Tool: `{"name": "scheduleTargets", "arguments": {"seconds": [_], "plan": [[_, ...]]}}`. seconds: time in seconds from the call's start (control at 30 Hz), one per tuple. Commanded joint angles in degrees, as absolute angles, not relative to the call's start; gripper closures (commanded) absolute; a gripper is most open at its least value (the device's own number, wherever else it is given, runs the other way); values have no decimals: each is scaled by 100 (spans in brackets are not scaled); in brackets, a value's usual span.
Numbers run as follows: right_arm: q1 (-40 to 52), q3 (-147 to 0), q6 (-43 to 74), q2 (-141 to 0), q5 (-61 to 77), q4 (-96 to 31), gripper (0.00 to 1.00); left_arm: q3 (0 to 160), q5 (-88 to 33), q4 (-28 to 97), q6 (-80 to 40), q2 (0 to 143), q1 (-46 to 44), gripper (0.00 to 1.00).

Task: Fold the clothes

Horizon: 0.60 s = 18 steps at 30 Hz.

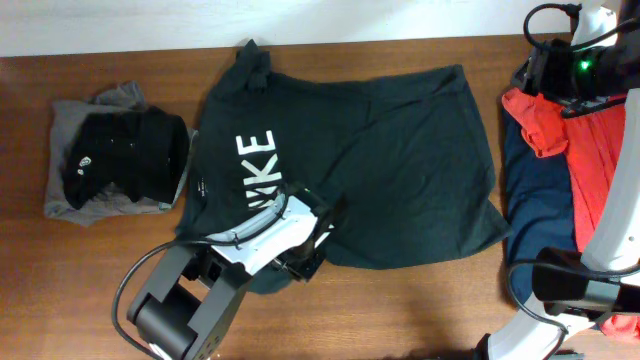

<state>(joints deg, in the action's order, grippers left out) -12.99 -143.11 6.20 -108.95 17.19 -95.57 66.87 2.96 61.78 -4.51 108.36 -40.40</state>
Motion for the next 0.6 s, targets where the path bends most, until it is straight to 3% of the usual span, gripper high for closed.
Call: {"name": "scheduleTargets", "arguments": {"seconds": [0.0,0.13,0.33,0.57], "plan": [[-1315,-14291,620,-10930,1730,-9564,45,6989,209,6829,-464,10895,-4027,100],[-1315,-14291,620,-10930,1728,-9557,45,7548,-552,8077,517,10890,-4027,100],[-1315,-14291,620,-10930,1728,-9559,45,7918,-134,8803,342,10678,-3767,100],[-1315,-14291,620,-10930,1728,-9539,45,7979,561,9048,-539,10173,-2158,100]]}}
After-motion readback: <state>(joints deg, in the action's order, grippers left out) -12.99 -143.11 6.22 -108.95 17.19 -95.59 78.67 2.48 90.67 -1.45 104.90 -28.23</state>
